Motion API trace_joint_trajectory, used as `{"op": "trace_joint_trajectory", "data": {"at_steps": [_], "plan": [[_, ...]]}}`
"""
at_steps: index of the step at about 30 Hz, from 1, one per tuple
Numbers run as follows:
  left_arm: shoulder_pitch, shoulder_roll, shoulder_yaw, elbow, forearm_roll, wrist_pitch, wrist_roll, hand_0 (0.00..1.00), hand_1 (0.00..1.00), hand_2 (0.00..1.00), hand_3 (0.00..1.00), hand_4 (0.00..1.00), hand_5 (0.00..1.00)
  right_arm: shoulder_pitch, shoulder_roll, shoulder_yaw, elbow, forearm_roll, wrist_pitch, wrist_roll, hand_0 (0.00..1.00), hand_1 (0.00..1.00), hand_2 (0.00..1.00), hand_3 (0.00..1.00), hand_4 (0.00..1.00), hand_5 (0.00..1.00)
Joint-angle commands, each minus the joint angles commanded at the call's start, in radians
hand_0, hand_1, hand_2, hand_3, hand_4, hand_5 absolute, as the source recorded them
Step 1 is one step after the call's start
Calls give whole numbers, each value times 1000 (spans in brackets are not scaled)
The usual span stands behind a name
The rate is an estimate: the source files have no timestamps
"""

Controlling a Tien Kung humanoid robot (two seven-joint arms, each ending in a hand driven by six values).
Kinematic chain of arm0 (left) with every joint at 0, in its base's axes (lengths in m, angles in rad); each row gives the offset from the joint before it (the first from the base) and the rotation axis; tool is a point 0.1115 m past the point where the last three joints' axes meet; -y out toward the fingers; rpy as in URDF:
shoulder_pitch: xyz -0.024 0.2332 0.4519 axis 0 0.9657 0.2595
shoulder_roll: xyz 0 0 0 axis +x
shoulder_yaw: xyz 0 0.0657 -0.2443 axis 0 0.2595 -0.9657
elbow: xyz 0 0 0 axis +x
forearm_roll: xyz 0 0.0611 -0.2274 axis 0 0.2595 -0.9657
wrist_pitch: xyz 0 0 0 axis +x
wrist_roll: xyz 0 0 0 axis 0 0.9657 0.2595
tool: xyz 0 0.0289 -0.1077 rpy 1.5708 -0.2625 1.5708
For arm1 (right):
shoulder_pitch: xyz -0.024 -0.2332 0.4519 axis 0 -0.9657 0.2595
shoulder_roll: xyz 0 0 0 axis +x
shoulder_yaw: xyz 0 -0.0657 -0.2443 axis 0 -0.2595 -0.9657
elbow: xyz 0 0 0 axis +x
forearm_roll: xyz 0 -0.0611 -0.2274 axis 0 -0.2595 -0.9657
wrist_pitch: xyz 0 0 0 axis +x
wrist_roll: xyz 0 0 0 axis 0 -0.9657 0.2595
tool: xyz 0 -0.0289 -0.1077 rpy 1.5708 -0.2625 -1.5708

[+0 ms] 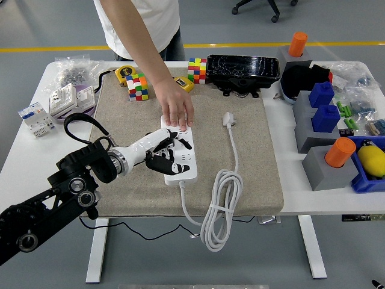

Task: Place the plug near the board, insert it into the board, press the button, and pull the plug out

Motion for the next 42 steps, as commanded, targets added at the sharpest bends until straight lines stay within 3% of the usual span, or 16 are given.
{"op": "trace_joint_trajectory", "data": {"at_steps": [4,5,10,11,15,28,29,42], "plan": [[-1,-1,4,5,3,-11,17,222,173,262,642,795,156,0,1,0,0,0,0,0,754,723,729,739,998,671],[-1,-1,6,6,7,-17,27,130,70,177,664,801,150,-1,0,0,0,0,0,0,754,723,729,741,998,671],[-2,0,15,8,23,-47,72,130,70,177,664,801,150,-1,0,-1,0,0,0,0,754,723,729,741,998,671],[-3,-1,17,9,25,-52,80,101,53,159,761,731,2,-1,0,0,0,0,0,1,754,723,728,741,998,672],[-6,-2,24,19,49,-71,114,101,53,159,761,731,2,0,0,0,0,0,0,1,754,723,728,741,998,672],[-10,-3,43,35,31,-91,126,96,47,152,776,726,2,-1,0,1,1,0,1,0,753,723,728,739,998,672],[-10,-2,43,33,27,-94,125,96,45,149,735,733,2,-2,-1,0,1,0,1,0,754,723,728,739,998,671],[-19,-4,55,47,29,-102,142,95,45,148,728,732,2,-1,-2,2,1,0,1,0,754,723,728,739,998,671]]}}
